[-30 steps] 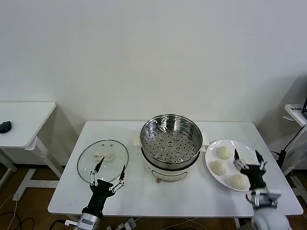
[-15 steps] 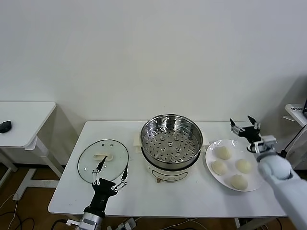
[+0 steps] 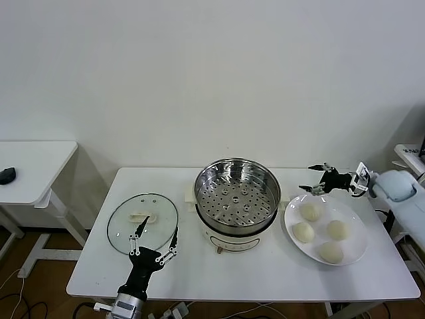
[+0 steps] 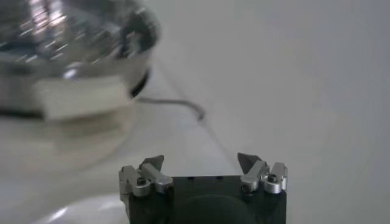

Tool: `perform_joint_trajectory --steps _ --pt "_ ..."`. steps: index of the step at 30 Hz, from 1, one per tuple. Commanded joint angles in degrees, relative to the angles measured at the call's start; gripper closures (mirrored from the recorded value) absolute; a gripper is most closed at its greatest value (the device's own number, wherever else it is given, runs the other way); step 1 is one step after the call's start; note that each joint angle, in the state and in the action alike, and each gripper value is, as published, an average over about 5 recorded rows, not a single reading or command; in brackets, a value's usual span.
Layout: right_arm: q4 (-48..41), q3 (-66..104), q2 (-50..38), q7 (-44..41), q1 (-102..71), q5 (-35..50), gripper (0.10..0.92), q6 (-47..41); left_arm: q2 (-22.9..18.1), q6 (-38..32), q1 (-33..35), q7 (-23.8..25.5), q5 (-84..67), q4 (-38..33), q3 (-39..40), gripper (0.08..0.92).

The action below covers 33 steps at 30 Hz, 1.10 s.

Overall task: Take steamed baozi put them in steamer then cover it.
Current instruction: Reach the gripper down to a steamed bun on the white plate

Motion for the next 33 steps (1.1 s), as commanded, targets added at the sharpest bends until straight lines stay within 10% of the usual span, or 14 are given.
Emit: perform_joint_trajectory --steps 1,33 --pt "-8.6 -15.3 2.4 -24.0 15.5 -17.9 0.203 0.0 0.0 -0.3 0.1 0.0 -0.3 0.0 -0.1 0.177" --pt "-19.9 -16.9 15.7 -14.5 13.1 -28.6 0.203 1.9 -1.1 -1.5 0.7 -0.4 -0.2 0.9 -0.5 0.177"
